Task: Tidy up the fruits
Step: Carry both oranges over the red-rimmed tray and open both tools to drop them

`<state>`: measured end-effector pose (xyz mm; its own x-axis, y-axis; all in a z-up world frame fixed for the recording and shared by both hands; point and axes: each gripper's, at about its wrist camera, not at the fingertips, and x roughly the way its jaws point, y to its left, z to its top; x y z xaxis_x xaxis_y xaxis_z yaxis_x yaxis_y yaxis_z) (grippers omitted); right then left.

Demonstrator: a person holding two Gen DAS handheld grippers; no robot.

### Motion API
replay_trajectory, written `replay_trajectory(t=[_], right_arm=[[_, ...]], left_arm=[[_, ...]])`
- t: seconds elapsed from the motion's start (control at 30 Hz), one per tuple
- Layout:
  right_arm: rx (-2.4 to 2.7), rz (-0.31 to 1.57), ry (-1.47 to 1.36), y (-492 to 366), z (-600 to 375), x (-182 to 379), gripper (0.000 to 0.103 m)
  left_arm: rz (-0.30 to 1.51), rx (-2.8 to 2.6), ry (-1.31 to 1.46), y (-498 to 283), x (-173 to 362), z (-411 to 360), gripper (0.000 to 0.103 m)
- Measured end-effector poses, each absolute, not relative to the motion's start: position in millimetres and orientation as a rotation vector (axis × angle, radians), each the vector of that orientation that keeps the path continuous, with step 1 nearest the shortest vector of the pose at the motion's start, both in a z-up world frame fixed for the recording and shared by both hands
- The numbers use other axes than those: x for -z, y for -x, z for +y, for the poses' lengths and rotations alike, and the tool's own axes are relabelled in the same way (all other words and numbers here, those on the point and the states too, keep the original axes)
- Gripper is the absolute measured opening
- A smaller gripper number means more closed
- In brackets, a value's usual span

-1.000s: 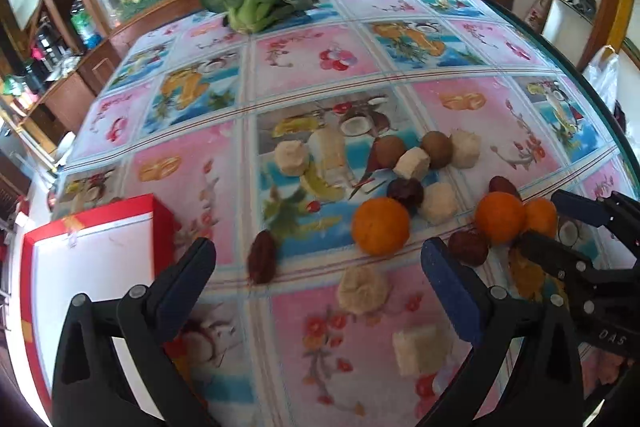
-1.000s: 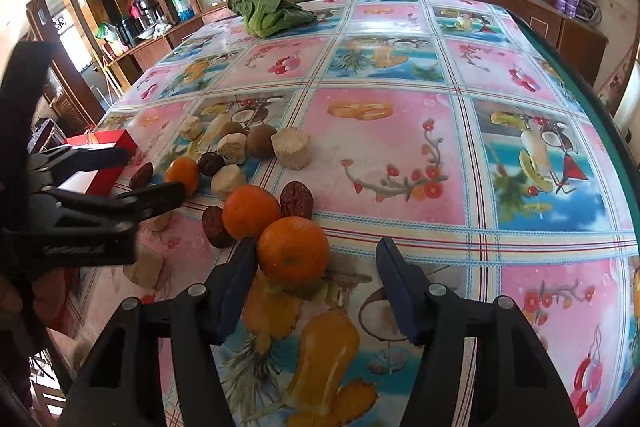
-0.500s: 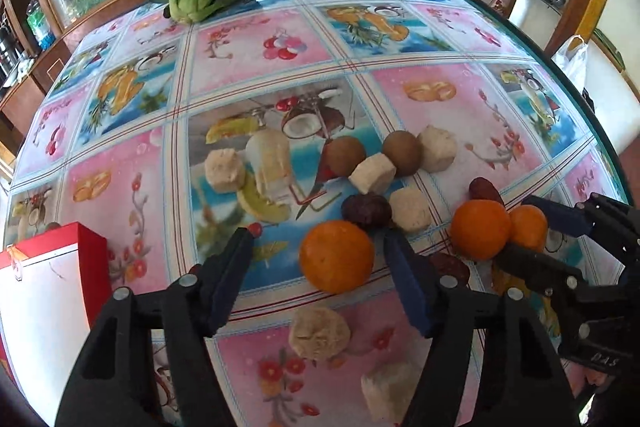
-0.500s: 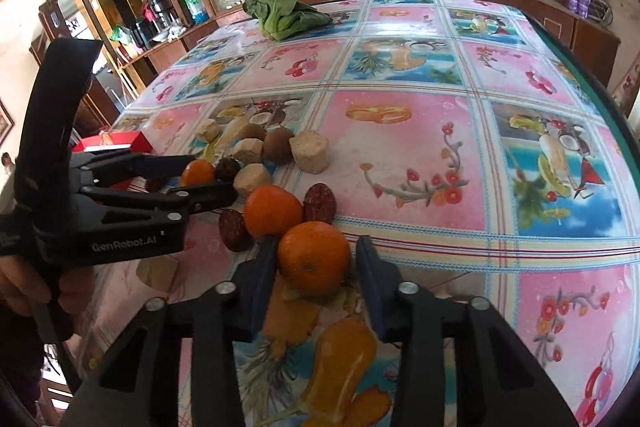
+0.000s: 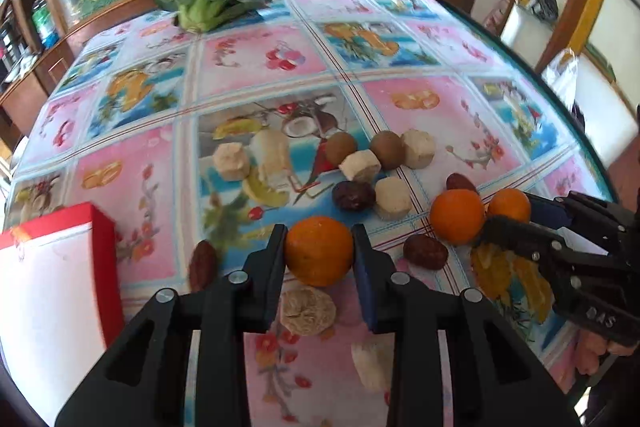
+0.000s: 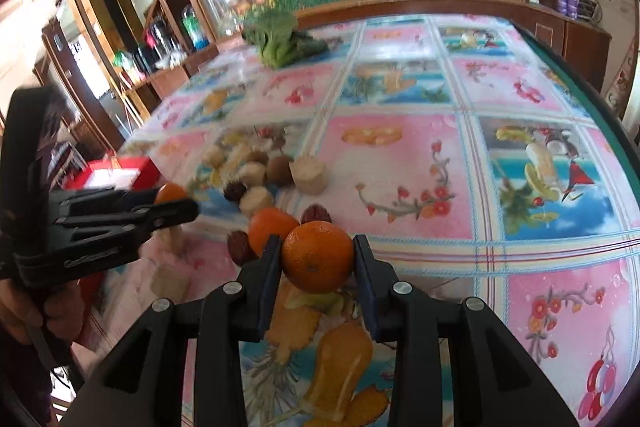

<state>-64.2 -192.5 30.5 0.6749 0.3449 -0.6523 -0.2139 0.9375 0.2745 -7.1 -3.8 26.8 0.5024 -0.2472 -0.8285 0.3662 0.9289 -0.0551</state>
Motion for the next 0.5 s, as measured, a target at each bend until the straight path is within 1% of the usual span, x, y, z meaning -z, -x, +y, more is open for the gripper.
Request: replay_trajectory(t=[0.13, 0.27, 0.4, 0.5], right_arm=[[-0.361, 0.733, -0.215, 72, -179, -40, 0.034], [-0.482, 0.747, -0.205, 77, -132, -47, 0.034], [-0.637, 0.761, -0.155, 83, -64, -57, 0.034], [-0.751, 0.778, -0.123, 87, -12, -62, 0.034]], left_arm=[[0.898, 0.336, -0.105, 33, -52, 15, 0.033], [0.814, 0.25, -0.113, 66, -78, 46, 0.034], [0.757, 0.122, -0.08, 97, -92, 102, 0.034], [0.756, 0.012, -0.045, 119, -93, 150, 0.034]])
